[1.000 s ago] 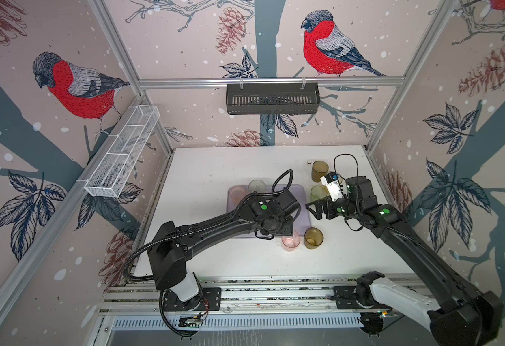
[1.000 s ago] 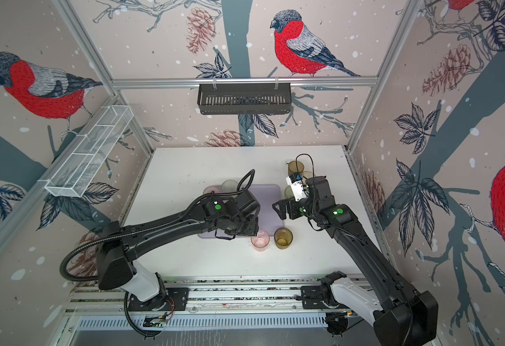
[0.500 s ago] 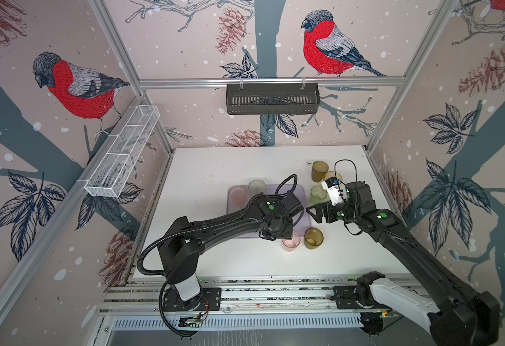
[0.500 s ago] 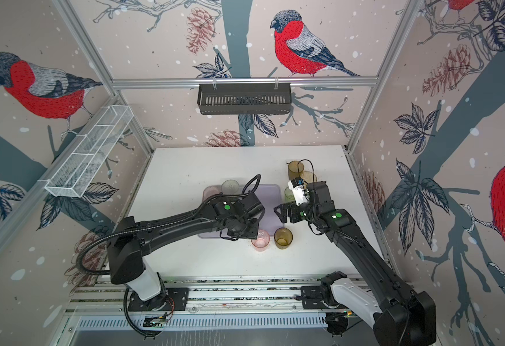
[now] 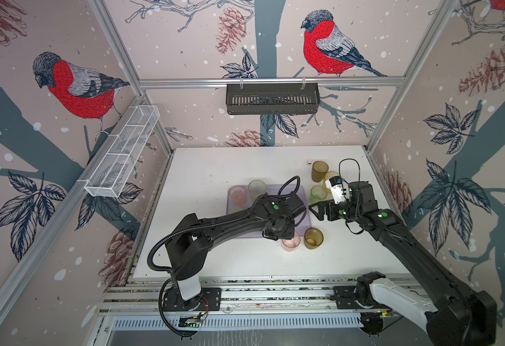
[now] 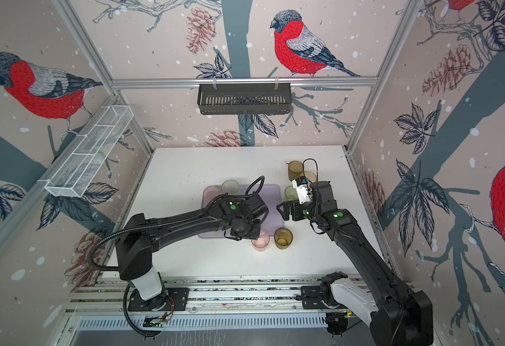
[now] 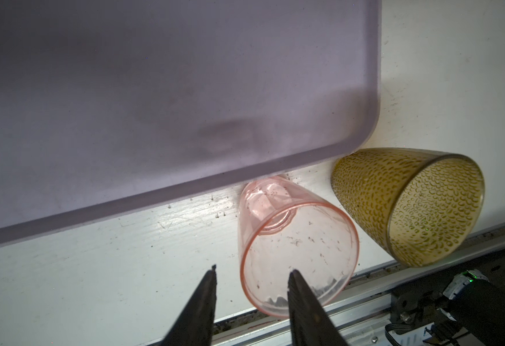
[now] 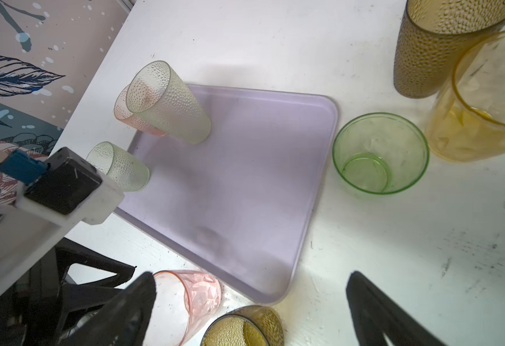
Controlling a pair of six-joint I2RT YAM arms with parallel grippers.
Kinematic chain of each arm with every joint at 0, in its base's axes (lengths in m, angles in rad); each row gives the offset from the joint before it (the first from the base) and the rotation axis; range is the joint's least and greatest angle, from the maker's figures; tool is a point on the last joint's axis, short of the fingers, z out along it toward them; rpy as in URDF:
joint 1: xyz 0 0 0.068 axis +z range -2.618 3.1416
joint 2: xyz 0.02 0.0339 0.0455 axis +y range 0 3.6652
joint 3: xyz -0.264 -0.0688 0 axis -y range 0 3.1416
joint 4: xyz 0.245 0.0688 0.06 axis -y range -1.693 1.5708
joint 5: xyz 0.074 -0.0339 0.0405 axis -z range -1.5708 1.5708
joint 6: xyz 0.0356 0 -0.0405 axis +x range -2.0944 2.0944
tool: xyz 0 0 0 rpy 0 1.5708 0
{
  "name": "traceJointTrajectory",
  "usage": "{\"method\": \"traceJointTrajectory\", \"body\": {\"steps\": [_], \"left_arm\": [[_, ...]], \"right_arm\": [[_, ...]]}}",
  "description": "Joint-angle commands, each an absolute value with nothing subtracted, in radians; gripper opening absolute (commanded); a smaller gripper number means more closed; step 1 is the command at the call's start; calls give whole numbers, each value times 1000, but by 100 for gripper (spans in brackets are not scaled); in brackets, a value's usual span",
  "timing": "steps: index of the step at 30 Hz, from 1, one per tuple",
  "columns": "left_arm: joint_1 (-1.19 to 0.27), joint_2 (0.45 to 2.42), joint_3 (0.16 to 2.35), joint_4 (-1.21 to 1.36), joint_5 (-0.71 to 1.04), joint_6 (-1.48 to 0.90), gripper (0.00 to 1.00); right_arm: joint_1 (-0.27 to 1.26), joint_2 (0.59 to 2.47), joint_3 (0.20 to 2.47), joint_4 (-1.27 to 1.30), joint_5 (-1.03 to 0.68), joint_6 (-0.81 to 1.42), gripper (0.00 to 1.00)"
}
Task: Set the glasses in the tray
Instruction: 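Close the left gripper on the rim of the pink cup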
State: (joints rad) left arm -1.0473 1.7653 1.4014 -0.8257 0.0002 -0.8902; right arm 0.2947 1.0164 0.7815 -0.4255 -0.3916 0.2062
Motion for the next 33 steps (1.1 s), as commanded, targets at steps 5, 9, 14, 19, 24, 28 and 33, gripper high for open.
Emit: {"method": "traceJointTrajectory", "body": {"steps": [5,9,14,19,24,28,33], "left_arm": [[-1049,1773,1404,-834,-3,-897,35],[-1049,1770,1392,-819,-2,-908,34],[-1049,1773,1381,-812,-2,-917,31],[-1048,1775,1376,-812,0,-916,30],[-1049,1781,1372,-813,0,-910,27],[-1049,1790,1378,-813,0,-903,23],[-1049,1799,1382,-813,0,-897,19]], "right_arm": [[290,1018,787,-410,-403,206,100],[286,1025,797,-412,-405,199,100],[281,1035,809,-413,-408,189,100],[272,1036,819,-419,-410,180,100],[268,1041,823,-420,-413,182,100],[267,1047,831,-420,-412,182,100],[265,1054,845,-425,-408,181,100]]}}
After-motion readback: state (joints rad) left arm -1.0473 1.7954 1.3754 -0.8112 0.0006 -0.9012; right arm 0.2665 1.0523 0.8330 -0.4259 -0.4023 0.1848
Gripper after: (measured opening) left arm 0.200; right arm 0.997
